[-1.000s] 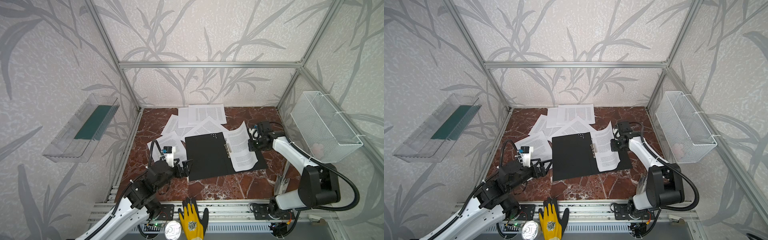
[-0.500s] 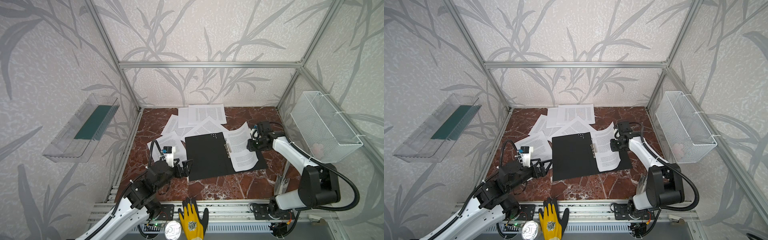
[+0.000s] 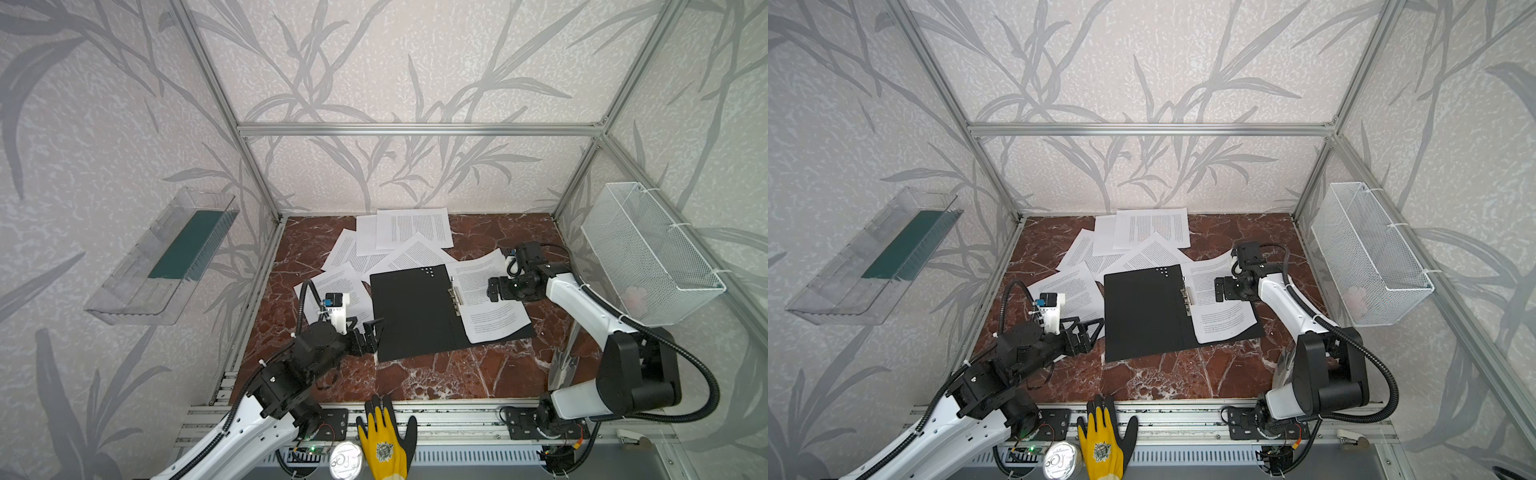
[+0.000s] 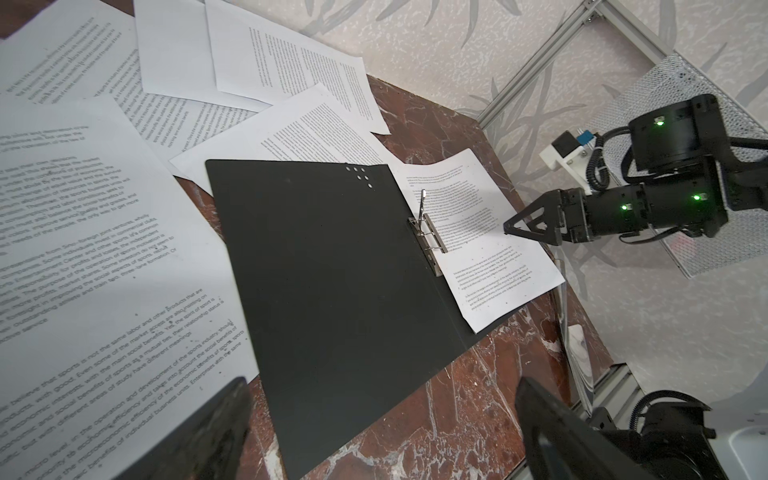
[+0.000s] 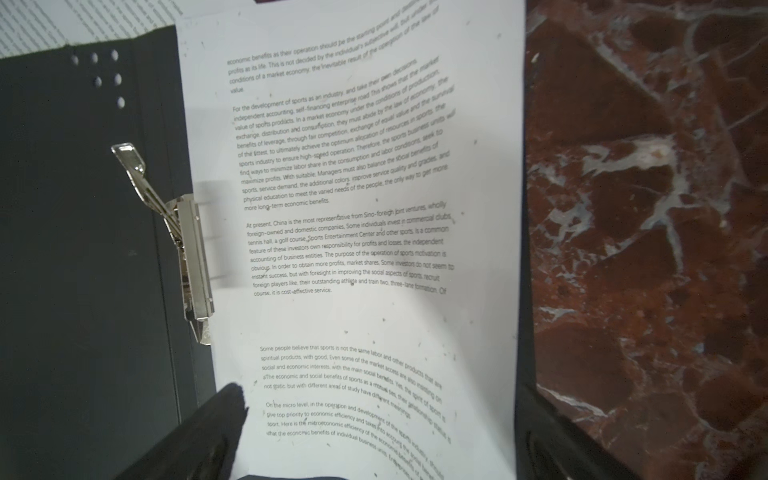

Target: Put the files into the folder

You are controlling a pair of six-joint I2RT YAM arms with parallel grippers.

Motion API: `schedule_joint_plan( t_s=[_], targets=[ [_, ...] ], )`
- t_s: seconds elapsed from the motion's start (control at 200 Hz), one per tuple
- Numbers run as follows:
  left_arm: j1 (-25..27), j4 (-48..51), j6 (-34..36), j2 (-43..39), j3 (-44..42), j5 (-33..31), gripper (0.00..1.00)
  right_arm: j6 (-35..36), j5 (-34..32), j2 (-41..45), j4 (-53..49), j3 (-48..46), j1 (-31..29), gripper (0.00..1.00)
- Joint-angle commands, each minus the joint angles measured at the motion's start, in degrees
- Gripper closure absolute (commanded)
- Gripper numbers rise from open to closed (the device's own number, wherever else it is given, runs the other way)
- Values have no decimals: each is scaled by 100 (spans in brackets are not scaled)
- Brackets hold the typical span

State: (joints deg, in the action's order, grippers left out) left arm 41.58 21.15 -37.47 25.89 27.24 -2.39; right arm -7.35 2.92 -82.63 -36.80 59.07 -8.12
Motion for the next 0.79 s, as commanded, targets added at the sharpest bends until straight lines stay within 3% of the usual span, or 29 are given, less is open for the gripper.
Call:
schedule_joint_plan(
  t_s=[0.0, 0.125, 0.305, 0.4, 0.455, 0.51, 0.58, 0.69, 0.79],
  targets=[
    [18, 378, -12, -264, 70, -610, 1, -186, -533, 712, -174, 314, 30, 1],
    [17, 582, -80, -440, 49, -1087, 1, -686, -672, 1444, -163, 485, 39, 1],
    [0, 1081, -296, -572, 118, -1899, 1, -1125, 274, 2144, 237, 530, 39, 1],
    [-5, 1249, -374, -525, 129, -2028, 1, -1505, 1562, 2247, 1305, -114, 15, 1],
    [-2, 1387, -436, -491, 117, -2065, 1, -2195, 2645, 2194, 2374, -705, 5, 1],
    [-3, 1479, -533, -479, 73, -2085, 1, -2693, 3131, 2091, 2982, -1051, -72, 1],
    [-33, 1503, -598, -426, -7, -2107, 1, -2613, 2894, 2049, 2978, -1132, -420, 1],
    [-231, 1645, -703, -158, 12, -2183, 1, -2076, 1137, 1987, 2703, -1112, -1755, 1],
    [-639, 1592, -769, 239, 67, -1961, 1, -1927, 789, 1387, 2644, -890, -2533, 1]
  ],
)
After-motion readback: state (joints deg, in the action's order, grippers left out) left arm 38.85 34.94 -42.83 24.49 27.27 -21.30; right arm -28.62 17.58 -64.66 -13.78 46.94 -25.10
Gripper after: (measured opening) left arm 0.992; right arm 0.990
